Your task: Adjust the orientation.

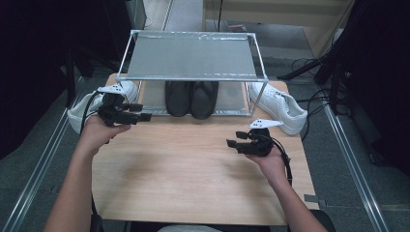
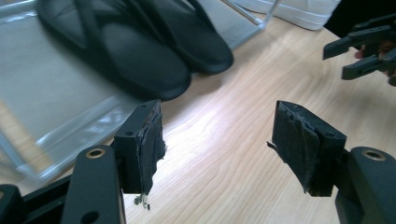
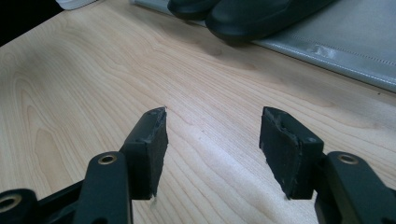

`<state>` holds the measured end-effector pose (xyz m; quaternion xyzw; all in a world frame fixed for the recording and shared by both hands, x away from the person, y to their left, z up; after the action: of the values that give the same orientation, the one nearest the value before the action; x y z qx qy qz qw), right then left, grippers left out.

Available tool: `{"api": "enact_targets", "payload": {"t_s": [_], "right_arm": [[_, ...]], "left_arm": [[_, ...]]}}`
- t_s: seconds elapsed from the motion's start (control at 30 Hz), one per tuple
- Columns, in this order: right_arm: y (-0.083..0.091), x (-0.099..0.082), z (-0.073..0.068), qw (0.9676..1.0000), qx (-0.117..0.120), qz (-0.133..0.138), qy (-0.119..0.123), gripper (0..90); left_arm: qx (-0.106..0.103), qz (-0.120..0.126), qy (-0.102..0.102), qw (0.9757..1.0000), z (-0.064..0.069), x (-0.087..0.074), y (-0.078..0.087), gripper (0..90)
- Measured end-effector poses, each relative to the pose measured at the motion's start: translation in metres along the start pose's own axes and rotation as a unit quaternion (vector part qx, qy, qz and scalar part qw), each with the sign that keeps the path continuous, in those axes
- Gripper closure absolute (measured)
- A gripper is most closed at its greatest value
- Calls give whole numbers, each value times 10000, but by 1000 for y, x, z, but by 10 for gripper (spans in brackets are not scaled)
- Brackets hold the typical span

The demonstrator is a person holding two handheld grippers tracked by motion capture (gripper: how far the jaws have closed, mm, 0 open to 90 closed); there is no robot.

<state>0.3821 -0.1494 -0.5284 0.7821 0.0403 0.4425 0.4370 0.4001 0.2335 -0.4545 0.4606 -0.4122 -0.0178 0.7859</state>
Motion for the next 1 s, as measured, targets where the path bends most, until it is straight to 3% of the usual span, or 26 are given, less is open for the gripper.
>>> {"api": "enact_targets", "payload": {"t_s": [0.23, 0.53, 0.67, 1.0], "right_arm": [[-4, 4, -1, 10000, 49, -12, 33, 423], [-10, 8, -5, 9998, 130, -78, 111, 423], [-12, 9, -6, 9998, 140, -71, 142, 423], [-12, 7, -5, 9998, 116, -128, 101, 423]], "left_arm": [[127, 125, 287, 9994, -20, -18, 19, 340], [512, 188, 593, 9967, -42, -38, 37, 342], [720, 229, 771, 9942, -55, -47, 44, 342], [971, 321, 1134, 9883, -84, -64, 54, 355]]}}
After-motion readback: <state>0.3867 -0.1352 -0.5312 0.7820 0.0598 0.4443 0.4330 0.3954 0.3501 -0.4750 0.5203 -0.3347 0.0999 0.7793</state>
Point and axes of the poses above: each handheld gripper's, and its own axes: y roughly backward along the jaws, x roughly out of its top, z roughly to its right, the point moved 6 cm from there along -y, roughly forward along the jaws, and after that the axes turned 12 degrees about -z, right-handed, at the moved point
